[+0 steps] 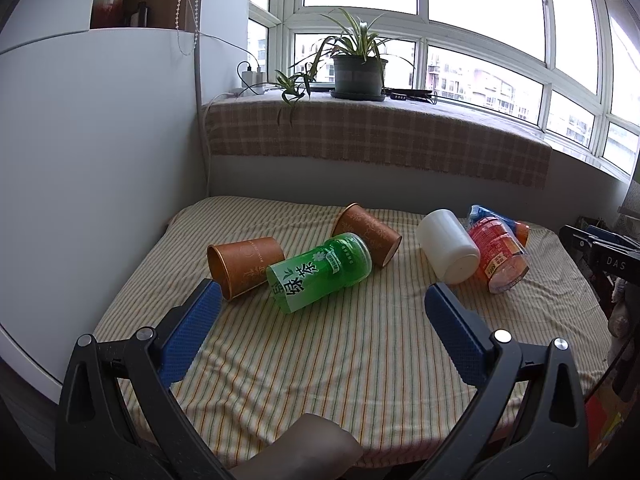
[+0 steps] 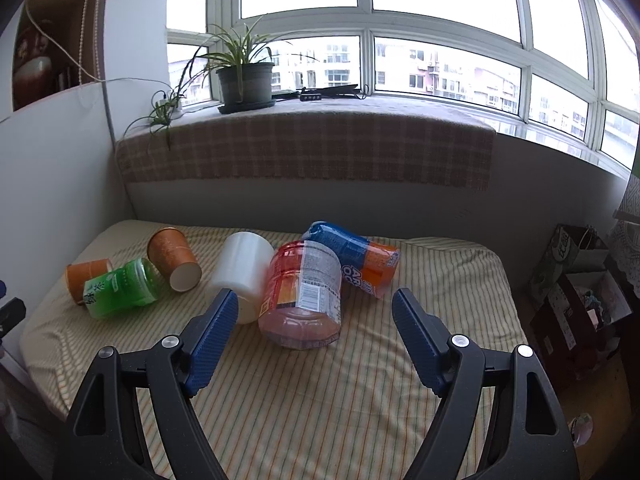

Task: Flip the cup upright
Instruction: 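Reach the right gripper to the blue-orange cup and close on it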

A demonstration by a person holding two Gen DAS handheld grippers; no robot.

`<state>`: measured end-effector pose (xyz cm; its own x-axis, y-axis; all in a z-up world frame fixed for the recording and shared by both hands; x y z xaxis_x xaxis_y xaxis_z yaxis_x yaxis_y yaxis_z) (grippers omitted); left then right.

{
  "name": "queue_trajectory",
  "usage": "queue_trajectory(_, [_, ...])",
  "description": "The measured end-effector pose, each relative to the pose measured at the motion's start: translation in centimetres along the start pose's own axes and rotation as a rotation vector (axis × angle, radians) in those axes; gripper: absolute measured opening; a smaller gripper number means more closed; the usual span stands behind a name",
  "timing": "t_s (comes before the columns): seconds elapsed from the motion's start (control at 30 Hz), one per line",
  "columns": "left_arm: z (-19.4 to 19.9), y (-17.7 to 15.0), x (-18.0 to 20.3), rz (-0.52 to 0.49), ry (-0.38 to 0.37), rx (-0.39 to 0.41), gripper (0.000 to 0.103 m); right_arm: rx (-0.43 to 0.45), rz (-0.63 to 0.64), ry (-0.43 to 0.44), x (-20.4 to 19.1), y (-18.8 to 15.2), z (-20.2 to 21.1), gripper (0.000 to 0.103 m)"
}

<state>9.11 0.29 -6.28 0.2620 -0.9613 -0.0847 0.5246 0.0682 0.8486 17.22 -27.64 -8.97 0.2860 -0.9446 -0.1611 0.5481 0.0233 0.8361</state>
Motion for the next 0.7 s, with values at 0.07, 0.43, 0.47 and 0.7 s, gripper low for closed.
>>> queue_trajectory(0.07, [-0.2,-0.2,-0.2,-0.004,0.006,-0.005,0.103,-0.039,-0.007,0.030,1.1,0.4,-0.9,0.079])
queue_trajectory(0.43, [-1.4,-1.5,-2.1,-0.009,0.062,-0.050,0.103,-0.273,0.097,0.158,4.7,4.3,-6.7,0.079])
queue_trajectory(0.47, [-1.6,-1.6,-2.3,-0.008,0.067,-0.056,0.103,-0.295,0.089,0.173,4.9,4.7,-7.5,0.079])
queue_trajectory(0.7, [-2.5,-2.2,-3.6,0.003,0.111,-0.083,0.103,-0.451,0.069,0.222,6.5,5.5,-13.0,0.077])
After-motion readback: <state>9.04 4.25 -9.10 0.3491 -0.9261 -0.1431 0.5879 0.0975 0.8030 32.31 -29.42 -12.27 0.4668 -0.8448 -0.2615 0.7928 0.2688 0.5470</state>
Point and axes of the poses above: each gripper's, at about its wrist camera, not at the fingertips, and z roughly against the way its jaws point, x to its right, y to its top, the point moved 8 cm from there along -z, roughly the way its jaws point, and after that the axes turned 13 degrees about y, right-handed, at the moved point
